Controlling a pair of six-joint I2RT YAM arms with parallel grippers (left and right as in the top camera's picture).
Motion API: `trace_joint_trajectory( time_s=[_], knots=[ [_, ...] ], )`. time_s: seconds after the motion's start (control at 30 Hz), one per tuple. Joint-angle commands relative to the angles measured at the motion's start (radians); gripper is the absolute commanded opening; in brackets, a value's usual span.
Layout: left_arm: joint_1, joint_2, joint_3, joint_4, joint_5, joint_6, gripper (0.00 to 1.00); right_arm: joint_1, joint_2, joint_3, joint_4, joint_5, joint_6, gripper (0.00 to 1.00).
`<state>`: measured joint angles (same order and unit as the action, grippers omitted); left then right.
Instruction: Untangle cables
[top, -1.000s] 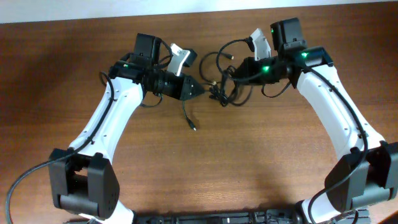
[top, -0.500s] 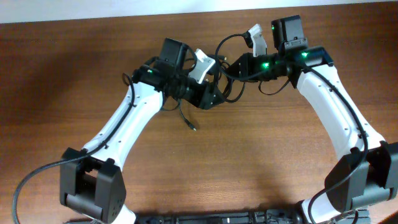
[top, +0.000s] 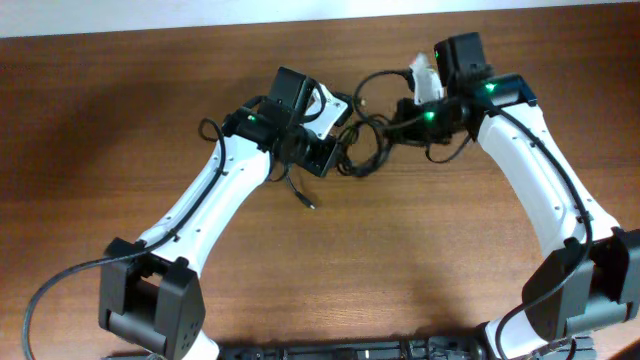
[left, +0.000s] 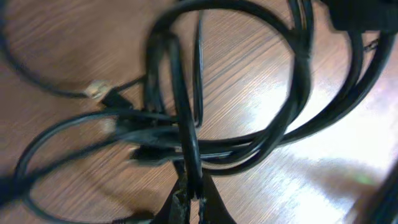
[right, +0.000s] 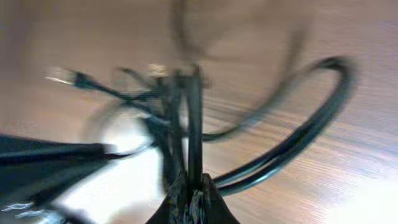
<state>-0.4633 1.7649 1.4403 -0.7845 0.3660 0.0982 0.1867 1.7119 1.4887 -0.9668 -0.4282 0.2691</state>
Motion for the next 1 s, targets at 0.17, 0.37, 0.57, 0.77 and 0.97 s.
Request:
trace_joint_trajectory(
  time_s=[0.17, 0.37, 0.57, 0.77, 0.97],
  knots=[
    [0.085, -0.013, 0.016, -0.04, -0.06, 0.008, 0.0, 0.002, -0.021, -0.016, -0.161, 0.628, 0.002, 0.04],
    [0.16, -0.013, 0.016, -0.07, -0.059, 0.008, 0.0, -0.001, -0.021, -0.097, -0.175, 0.769, 0.002, 0.04],
    [0.246, -0.023, 0.016, -0.082, -0.058, 0.008, 0.0, -0.086, -0.021, -0.138, -0.175, 0.78, 0.013, 0.04],
    [0.318, -0.027, 0.016, -0.086, -0.056, 0.008, 0.0, -0.25, -0.021, -0.138, -0.174, 0.779, 0.063, 0.04],
    [0.361, -0.027, 0.016, -0.085, -0.055, -0.023, 0.0, -0.346, -0.021, -0.138, -0.172, 0.698, 0.062, 0.04]
  ],
)
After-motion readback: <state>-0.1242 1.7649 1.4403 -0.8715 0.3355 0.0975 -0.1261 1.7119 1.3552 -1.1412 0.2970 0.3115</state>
